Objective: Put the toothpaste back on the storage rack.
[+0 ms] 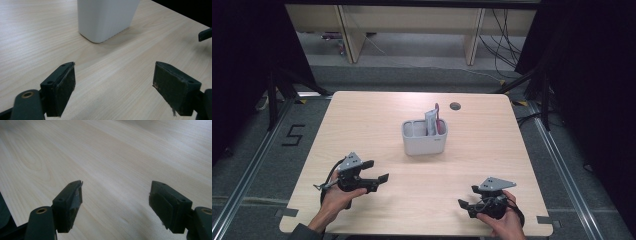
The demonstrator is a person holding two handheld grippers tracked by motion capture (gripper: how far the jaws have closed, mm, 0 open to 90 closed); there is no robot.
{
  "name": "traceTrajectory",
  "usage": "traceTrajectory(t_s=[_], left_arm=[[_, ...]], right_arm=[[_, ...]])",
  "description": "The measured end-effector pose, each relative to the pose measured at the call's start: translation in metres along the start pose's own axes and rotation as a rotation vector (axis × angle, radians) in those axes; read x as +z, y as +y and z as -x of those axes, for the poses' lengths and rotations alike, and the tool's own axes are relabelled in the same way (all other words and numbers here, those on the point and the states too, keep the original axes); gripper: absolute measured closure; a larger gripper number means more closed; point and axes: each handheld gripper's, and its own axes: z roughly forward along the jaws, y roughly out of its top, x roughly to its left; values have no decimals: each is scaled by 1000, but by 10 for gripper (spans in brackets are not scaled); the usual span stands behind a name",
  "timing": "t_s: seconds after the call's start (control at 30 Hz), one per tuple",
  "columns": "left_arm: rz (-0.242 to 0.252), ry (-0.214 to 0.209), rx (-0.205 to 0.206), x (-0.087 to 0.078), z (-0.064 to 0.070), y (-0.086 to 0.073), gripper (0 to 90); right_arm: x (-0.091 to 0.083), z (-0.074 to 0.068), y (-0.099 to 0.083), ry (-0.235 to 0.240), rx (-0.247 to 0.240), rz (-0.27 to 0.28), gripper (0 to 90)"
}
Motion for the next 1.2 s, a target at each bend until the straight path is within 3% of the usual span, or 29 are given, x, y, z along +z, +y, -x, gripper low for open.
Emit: traceTrajectory(t_s=[0.03, 0.17, 0.2, 0.37, 0.5, 0.63, 0.67, 0.73, 0.8, 0.87, 0.9, 0.97, 1.07, 1.17, 1.2], left_arm=[[0, -7, 7, 0, 0, -2, 171], [-16, -18, 13, -2, 6, -10, 158], [-19, -20, 14, -3, 8, -11, 156], [-43, -25, 40, -8, 14, -21, 153], [-58, -13, 55, -13, 19, -26, 153], [-50, -15, 69, -19, 22, -28, 153], [-57, -4, 75, -21, 24, -29, 153], [-58, -5, 84, -23, 26, -30, 153], [-58, -5, 94, -26, 27, -31, 153], [-56, -13, 94, -27, 29, -33, 153], [-58, -6, 98, -28, 30, -33, 153], [-55, -16, 94, -30, 31, -35, 153], [-60, -16, 107, -33, 32, -36, 153], [-53, -13, 100, -35, 34, -39, 153], [-57, -10, 99, -36, 34, -39, 153]], right_arm=[[0, -2, -1, -5, 23, 0, 277], [0, 0, 0, 24, 3, -5, 277], [0, -1, 0, 0, 3, -4, 277], [-1, 0, 0, -16, -4, 6, 277], [-1, -2, 0, 3, -6, 0, 277], [1, -3, 0, -14, -11, 5, 277], [1, -5, 0, 1, 26, -11, 277], [0, -5, 0, 6, 20, -18, 277], [0, -4, 0, -24, -4, -1, 277], [1, -4, 0, -5, -11, -2, 277], [0, -8, 0, -8, 34, -13, 277], [1, -6, 0, -13, 6, -6, 277], [0, -7, 0, -15, 23, -15, 277], [2, -7, 0, -12, 11, -6, 277], [2, -5, 0, 17, 4, -12, 277]])
